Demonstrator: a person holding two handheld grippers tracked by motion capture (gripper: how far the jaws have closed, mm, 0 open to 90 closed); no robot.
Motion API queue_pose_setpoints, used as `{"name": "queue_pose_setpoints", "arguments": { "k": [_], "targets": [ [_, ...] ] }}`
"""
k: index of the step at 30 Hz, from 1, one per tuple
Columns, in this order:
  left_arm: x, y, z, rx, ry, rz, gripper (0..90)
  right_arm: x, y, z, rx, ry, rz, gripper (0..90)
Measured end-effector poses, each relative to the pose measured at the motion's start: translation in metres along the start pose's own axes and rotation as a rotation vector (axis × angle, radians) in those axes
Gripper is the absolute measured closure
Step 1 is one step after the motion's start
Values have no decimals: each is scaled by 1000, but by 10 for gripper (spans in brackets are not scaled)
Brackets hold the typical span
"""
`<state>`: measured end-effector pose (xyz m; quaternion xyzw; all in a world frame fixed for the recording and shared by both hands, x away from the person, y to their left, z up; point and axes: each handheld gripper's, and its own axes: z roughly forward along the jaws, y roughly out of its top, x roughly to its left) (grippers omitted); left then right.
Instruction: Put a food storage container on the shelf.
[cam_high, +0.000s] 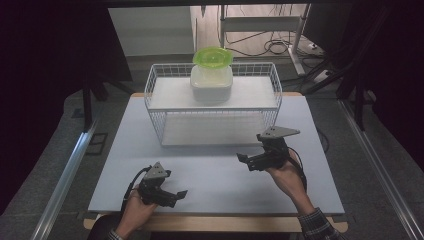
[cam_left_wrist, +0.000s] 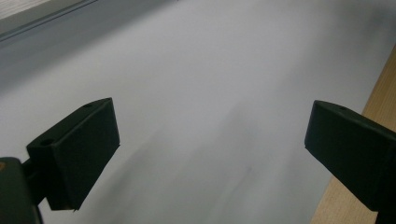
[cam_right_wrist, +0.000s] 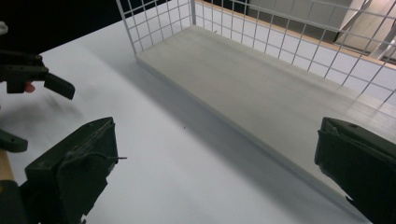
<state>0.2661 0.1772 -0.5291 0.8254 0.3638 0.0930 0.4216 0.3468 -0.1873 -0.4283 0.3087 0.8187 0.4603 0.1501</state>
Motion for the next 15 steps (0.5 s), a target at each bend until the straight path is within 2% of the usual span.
{"name": "queue_pose_setpoints", "arguments": {
  "k": [6,15],
  "targets": [
    [0,0,1,6,-1,3,30,4,-12,-3,21,-1,-5,0],
    [-1,-1,3,-3,13,20,23,6,-33,-10,29,-7,19,0]
  ]
}}
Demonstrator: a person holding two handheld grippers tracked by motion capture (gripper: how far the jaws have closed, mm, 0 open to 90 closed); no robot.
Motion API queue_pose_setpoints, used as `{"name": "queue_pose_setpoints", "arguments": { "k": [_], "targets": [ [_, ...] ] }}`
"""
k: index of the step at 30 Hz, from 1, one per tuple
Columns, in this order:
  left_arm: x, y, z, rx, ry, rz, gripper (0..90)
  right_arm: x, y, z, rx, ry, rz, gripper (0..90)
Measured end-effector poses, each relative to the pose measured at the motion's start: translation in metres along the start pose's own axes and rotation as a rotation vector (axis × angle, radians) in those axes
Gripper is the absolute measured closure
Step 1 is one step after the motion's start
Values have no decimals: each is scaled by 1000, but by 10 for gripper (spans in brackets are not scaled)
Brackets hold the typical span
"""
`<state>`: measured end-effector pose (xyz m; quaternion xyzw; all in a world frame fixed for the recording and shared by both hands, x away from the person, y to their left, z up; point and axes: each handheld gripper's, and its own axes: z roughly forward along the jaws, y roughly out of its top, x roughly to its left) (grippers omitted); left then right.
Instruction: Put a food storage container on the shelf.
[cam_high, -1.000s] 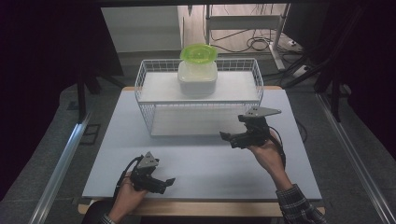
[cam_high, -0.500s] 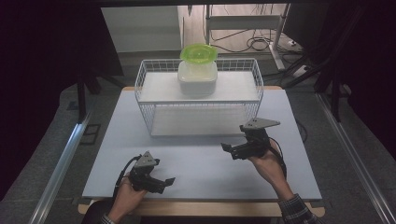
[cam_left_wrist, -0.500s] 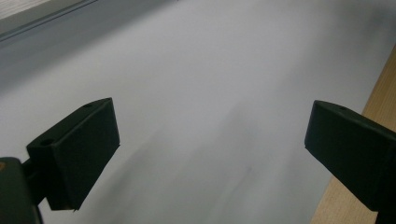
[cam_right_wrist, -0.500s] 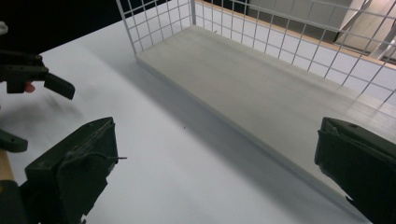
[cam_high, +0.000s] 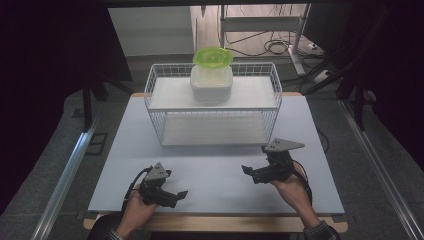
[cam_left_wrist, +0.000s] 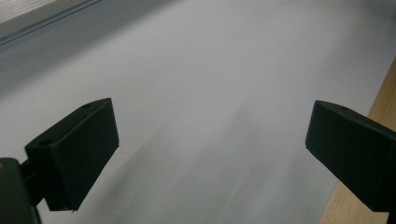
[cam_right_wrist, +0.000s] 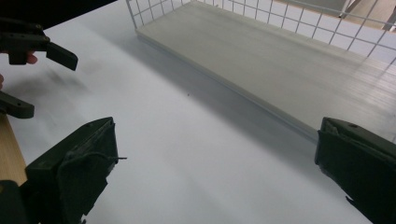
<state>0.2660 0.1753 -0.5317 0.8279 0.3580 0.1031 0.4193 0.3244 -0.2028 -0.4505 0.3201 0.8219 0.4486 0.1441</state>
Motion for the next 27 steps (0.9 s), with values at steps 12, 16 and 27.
{"name": "queue_pose_setpoints", "arguments": {
  "k": [12,16,27],
  "targets": [
    [0,0,0,-17,9,18,14,-2,-26,-1,7,-30,1,0],
    [0,0,0,-17,8,21,13,-2,-31,-1,18,-39,-2,0],
    [-1,-1,1,-14,8,32,12,-3,-52,7,73,-69,-2,0]
  ]
}}
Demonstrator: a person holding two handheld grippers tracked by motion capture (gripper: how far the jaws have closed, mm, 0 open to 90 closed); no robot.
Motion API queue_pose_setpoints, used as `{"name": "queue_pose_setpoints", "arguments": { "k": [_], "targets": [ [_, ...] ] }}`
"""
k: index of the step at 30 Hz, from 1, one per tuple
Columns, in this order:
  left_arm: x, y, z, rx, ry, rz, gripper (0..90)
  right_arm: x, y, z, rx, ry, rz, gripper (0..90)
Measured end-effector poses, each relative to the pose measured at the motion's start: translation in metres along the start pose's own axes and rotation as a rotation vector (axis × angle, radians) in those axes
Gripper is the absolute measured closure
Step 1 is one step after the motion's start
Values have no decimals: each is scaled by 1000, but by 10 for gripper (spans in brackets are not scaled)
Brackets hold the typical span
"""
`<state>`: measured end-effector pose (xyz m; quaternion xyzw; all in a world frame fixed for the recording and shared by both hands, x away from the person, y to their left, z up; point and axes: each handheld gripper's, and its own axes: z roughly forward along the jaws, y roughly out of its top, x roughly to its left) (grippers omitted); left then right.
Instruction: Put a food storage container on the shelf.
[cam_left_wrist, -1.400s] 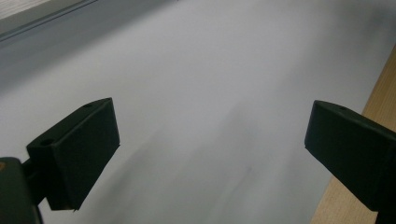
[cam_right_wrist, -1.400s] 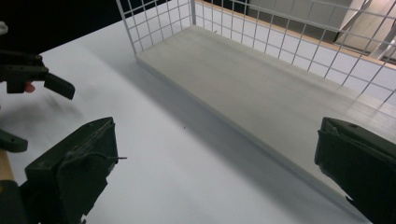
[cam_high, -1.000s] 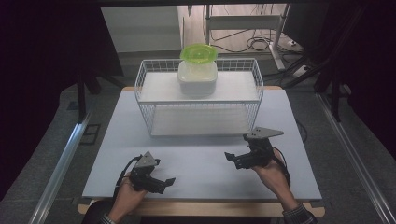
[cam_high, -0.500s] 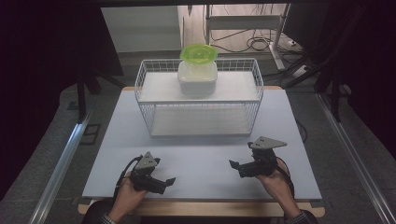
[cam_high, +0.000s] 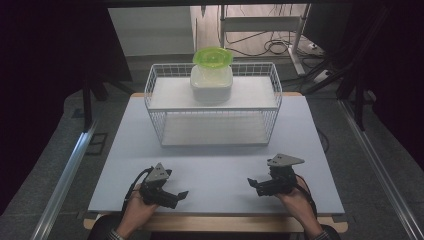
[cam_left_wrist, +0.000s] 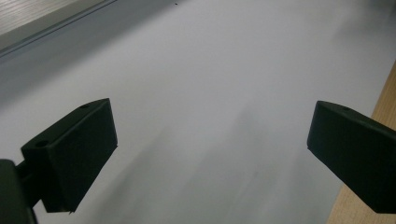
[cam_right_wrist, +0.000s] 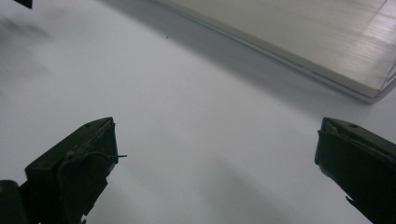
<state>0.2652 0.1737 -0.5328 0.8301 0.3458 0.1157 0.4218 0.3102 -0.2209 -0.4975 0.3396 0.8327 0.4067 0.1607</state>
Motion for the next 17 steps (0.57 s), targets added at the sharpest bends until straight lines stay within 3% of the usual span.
{"name": "queue_pose_setpoints", "arguments": {
  "k": [10,17],
  "targets": [
    [-1,0,1,6,0,7,12,3,-11,19,79,34,8,0],
    [-1,0,1,5,0,7,12,2,-11,20,77,39,8,0]
  ]
}}
